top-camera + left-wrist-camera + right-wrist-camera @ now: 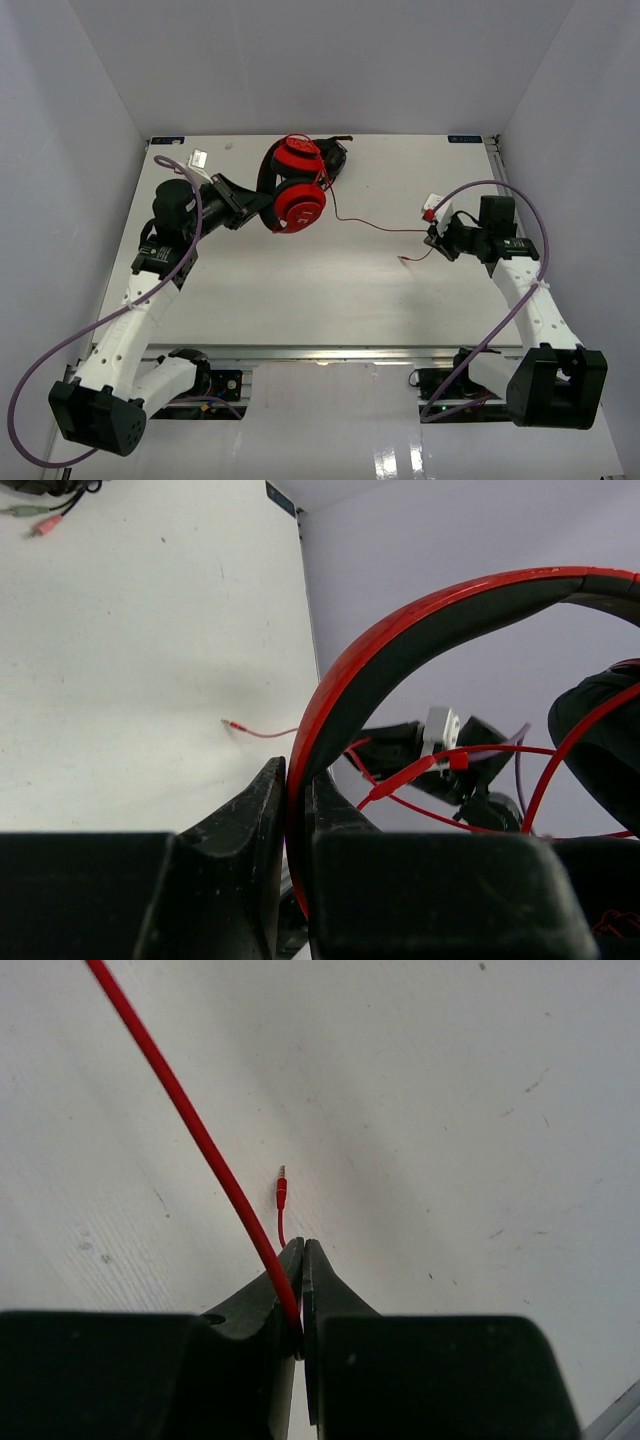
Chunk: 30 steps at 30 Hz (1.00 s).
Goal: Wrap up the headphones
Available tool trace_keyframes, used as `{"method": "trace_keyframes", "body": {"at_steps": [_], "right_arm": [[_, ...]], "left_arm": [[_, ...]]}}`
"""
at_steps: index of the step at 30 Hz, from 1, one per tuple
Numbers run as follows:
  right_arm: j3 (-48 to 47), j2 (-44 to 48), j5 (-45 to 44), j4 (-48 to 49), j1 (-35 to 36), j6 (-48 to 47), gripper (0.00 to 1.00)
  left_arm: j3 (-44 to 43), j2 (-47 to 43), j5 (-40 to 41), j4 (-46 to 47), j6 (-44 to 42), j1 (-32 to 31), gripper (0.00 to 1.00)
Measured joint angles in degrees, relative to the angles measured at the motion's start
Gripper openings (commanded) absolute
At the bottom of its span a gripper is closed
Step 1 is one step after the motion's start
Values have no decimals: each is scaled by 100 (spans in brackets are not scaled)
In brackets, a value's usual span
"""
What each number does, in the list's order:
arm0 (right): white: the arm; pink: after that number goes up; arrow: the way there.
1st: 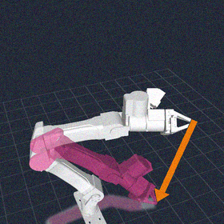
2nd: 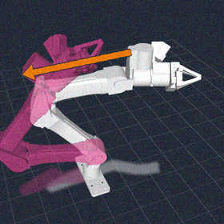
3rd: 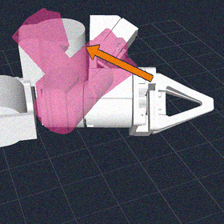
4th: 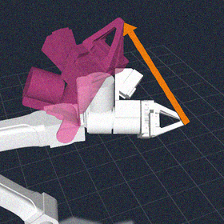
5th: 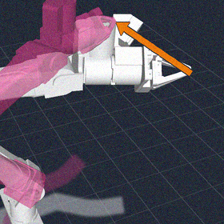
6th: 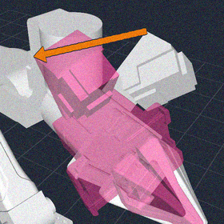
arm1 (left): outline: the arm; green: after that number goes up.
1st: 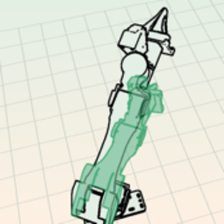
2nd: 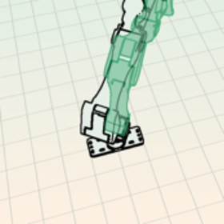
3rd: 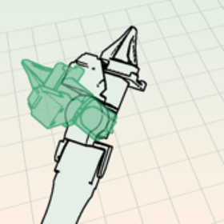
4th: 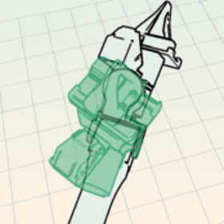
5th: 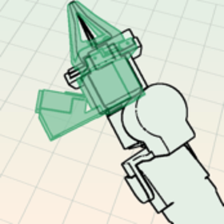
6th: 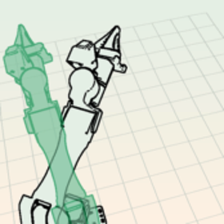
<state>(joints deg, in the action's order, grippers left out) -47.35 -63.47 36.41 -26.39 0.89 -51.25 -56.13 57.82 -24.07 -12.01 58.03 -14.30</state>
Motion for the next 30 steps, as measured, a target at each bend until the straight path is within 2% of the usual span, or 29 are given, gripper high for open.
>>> {"method": "trace_keyframes", "body": {"at_steps": [7, 21, 30], "right_arm": [[60, -70, 168, 212, -685, 148, 8], [144, -264, 678, 271, -2085, 130, 8], [184, -813, 719, 318, -2632, 116, 8]], "left_arm": [[130, -319, -435, -197, -354, 30, 0], [122, -330, -495, -855, -1673, 33, 0], [6, -327, -970, -848, -1754, 37, 0]]}}
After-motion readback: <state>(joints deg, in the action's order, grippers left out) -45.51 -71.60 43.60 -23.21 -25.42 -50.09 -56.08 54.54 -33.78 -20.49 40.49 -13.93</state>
